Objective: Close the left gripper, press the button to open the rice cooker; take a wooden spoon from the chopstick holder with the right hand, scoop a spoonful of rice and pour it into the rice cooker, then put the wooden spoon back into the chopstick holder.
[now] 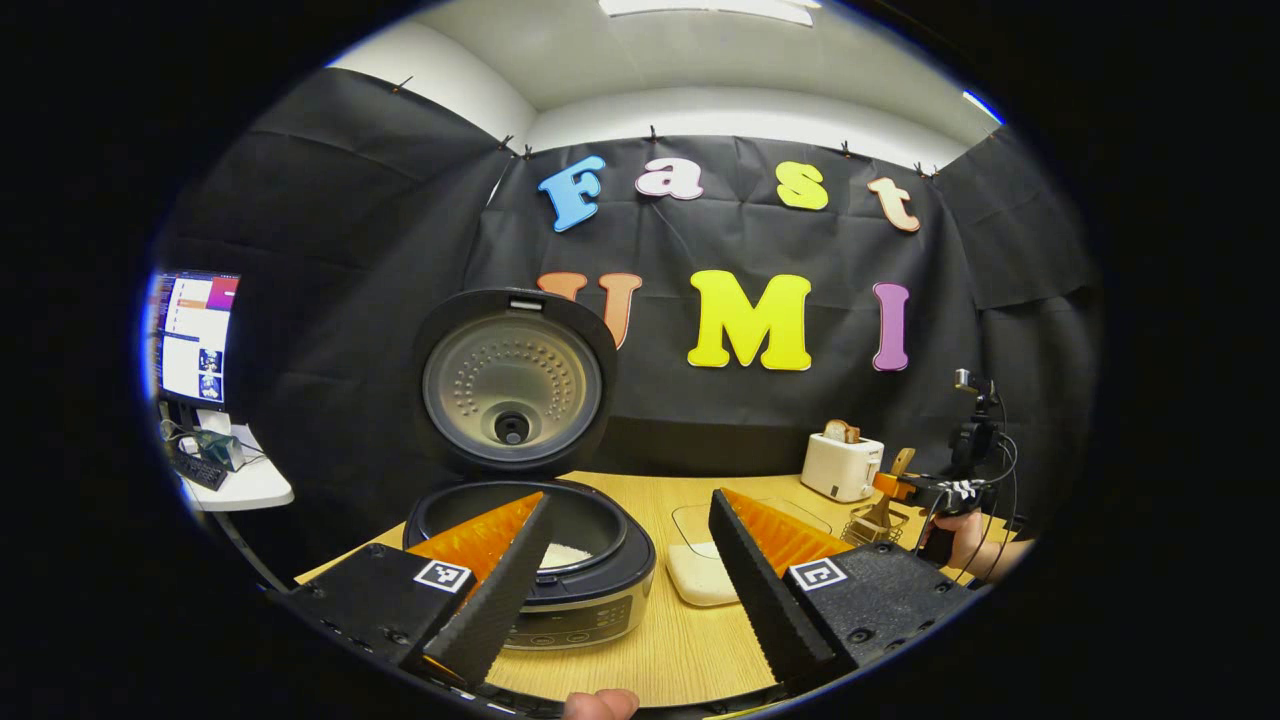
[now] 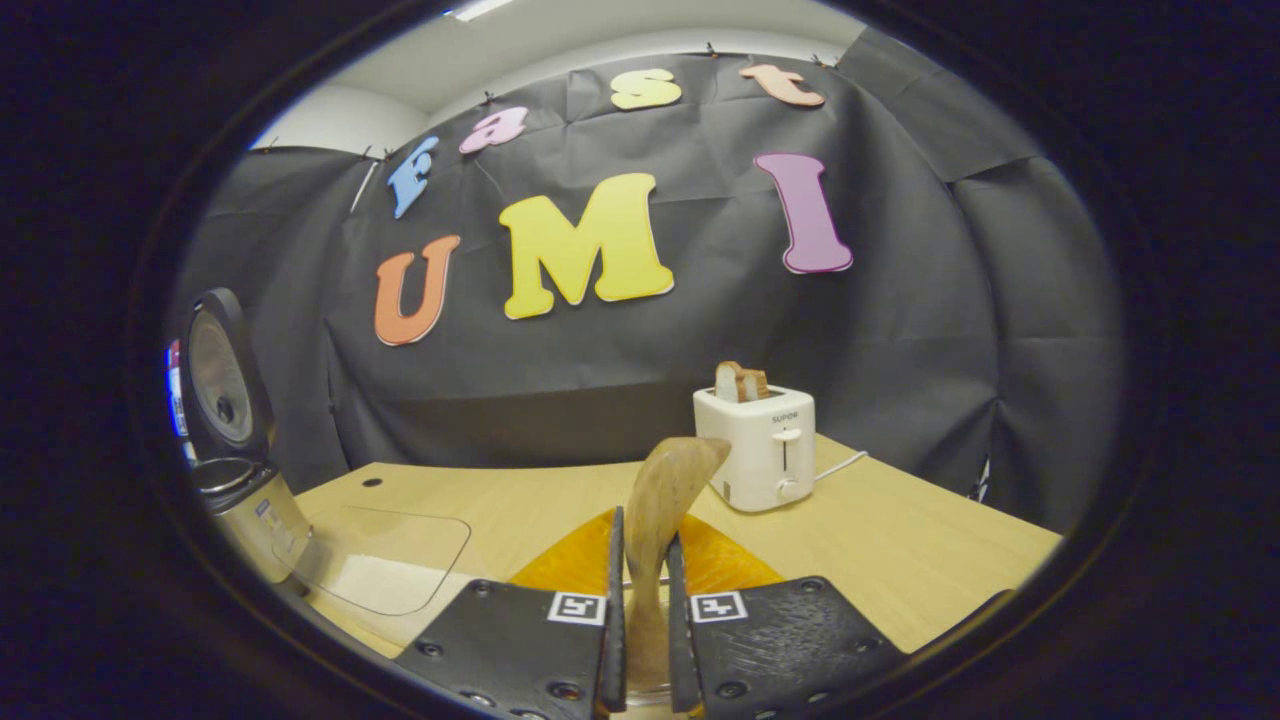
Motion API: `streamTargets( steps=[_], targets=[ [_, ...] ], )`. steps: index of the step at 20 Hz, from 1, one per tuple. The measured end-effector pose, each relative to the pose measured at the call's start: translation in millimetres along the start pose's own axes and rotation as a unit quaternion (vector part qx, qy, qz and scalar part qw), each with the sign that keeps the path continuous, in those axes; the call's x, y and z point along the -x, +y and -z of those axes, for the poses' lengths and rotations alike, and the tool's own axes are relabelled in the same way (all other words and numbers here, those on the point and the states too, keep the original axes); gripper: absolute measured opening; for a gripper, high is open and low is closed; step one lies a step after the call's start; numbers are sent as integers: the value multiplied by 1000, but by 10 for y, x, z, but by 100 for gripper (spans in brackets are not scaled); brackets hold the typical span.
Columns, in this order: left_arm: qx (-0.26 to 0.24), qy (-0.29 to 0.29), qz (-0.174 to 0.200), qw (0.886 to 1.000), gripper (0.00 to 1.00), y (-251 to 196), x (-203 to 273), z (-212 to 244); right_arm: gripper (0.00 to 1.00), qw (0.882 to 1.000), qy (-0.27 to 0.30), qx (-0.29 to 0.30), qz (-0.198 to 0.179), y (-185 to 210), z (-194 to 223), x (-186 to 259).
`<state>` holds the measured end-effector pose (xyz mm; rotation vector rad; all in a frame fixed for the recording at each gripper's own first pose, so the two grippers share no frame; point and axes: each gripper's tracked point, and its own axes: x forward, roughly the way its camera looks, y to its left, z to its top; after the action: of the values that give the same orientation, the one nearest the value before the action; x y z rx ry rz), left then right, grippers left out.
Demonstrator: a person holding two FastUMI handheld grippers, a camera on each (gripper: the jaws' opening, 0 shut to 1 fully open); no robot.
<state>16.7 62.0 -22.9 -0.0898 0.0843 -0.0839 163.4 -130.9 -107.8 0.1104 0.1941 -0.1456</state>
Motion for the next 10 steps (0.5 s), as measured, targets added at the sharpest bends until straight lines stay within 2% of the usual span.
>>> streamTargets(
  steps=[1, 3, 4, 5, 6, 9, 10],
  targets=[
    [-1, -2, 2, 1000, 99, -16, 4, -16, 19, 1000, 1, 2, 0, -10, -2, 10],
    [-4, -2, 6, 1000, 99, -51, 12, -28, 41, 1000, 7, 12, 3, -40, 39, 19],
    [-5, -3, 6, 1000, 99, -58, 17, -36, 62, 1000, 11, 19, 4, -44, 67, 33],
    [-7, -4, 6, 1000, 99, -67, 25, -48, 69, 1000, 13, 27, 5, -55, 90, 38],
    [-8, -6, 7, 1000, 99, -82, 33, -63, 92, 999, 18, 34, 9, -74, 111, 56],
    [-10, -6, 5, 1000, 99, -54, 51, -71, 100, 998, 37, 42, 11, -119, 230, 99],
    [-8, -7, 3, 1000, 99, -52, 59, -87, 96, 998, 39, 42, 13, -144, 244, 142]
  ],
)
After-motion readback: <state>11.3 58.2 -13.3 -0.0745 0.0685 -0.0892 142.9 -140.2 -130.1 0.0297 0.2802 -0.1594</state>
